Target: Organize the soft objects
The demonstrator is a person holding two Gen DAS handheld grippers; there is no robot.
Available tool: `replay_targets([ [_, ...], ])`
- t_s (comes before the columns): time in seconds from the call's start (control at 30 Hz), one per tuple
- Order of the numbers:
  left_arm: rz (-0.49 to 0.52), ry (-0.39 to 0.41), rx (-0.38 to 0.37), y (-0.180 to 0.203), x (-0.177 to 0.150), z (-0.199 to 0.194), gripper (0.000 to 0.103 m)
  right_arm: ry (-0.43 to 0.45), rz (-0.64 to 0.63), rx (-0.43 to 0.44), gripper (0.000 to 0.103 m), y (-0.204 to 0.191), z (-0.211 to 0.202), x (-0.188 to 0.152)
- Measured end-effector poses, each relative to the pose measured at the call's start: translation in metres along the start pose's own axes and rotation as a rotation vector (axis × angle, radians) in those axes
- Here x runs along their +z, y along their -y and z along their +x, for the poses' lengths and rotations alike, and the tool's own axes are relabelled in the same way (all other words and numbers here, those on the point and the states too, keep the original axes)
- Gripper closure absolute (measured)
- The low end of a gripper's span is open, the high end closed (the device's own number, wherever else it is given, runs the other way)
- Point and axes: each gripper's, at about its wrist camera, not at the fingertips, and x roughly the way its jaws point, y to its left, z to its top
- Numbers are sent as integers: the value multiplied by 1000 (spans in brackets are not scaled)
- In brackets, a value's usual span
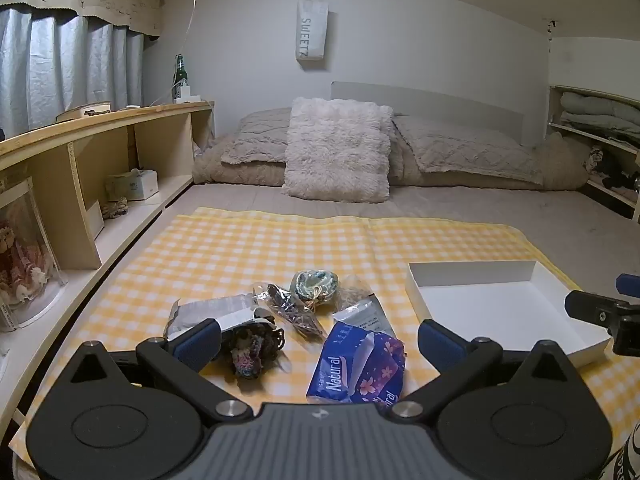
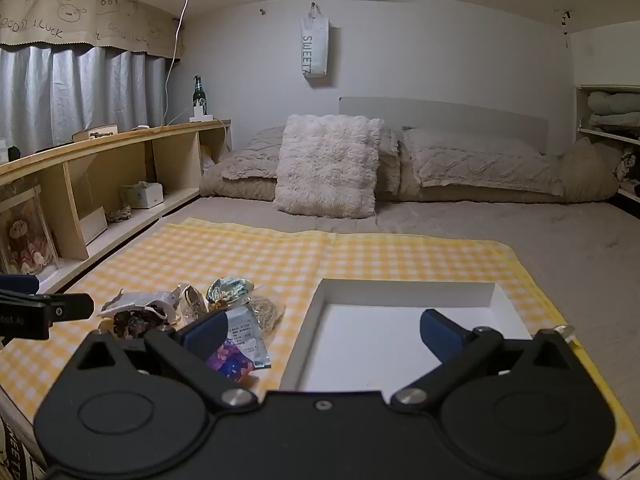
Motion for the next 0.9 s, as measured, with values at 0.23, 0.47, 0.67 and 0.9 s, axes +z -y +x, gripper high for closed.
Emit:
replay_targets([
  [0.23,-1,0,3,1,0,-1,0,2,-2,0,0,0,0,0],
  [0.47,0,-2,-3,0,0,0,0,0,-4,-1,0,-1,0,0],
  [0.67,-1,-3,-1,0,0,0,0,0,-5,-1,0,-1,0,0],
  [0.9,0,-3,-1,0,0,0,0,0,-5,1,0,-2,1,-2],
])
